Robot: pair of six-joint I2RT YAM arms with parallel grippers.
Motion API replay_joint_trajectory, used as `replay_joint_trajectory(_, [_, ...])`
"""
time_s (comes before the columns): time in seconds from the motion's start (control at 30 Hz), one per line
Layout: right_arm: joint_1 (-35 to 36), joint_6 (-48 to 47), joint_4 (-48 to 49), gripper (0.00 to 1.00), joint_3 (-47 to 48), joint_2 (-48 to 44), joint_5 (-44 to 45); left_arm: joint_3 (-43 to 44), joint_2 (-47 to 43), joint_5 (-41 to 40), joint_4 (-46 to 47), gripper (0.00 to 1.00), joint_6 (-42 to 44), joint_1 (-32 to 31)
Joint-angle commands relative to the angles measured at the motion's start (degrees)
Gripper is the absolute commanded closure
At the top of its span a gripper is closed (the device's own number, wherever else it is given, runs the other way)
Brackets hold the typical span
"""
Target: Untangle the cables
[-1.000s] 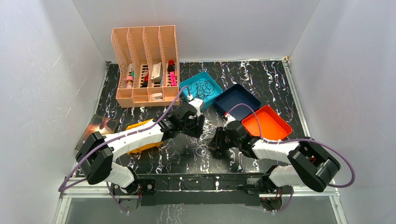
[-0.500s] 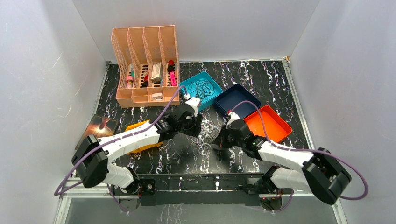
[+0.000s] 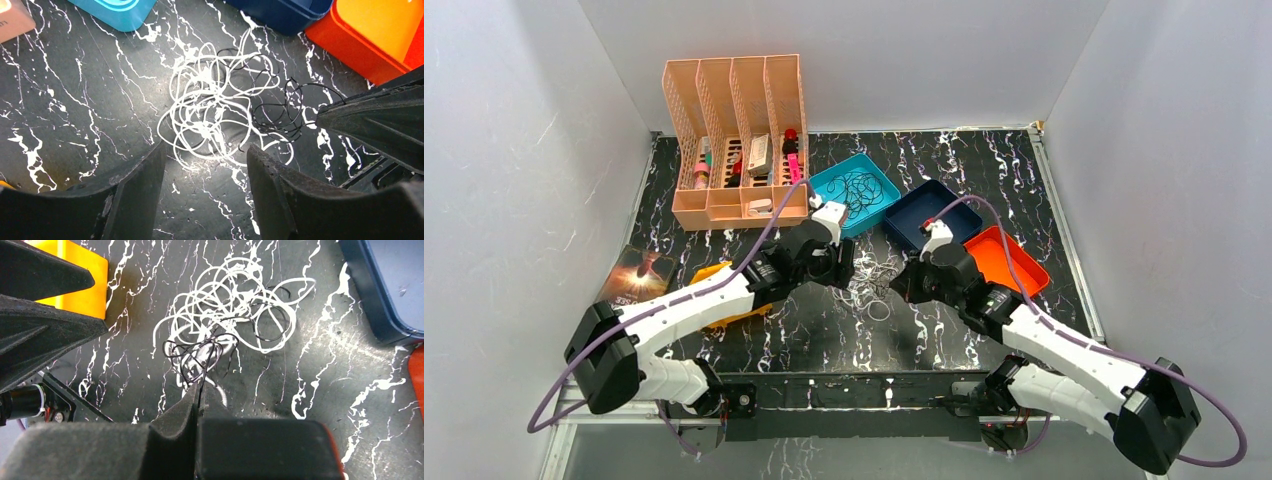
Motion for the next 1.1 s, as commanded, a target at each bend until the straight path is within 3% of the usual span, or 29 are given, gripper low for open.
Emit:
replay_joint_trajectory(0.0, [0.29,-2.83,-1.35,1.0,4.57,-2.52,1.68,-0.99,-4.49,-2.53,1.58,0.4,-0.04,-0.07])
replay_joint_trajectory(0.23, [0.29,-6.73,-2.53,1.0,8.63,-3.9,1.62,-1.71,-6.59,-3.37,2.54,0.34,-0.13,-0.11])
replay_joint_trajectory(0.87, [0.29,-11.67,-5.51,1.0,16.28,-5.86,4.45,-2.53,-9.41,-4.53,3.55,0.31,0.25,-0.07])
replay_joint_trajectory(1.07, [0.29,-12.54,-5.95,1.0,18.79,-4.97,3.81,-3.88,-10.2,-1.12,6.79,0.31,1.55,-0.11])
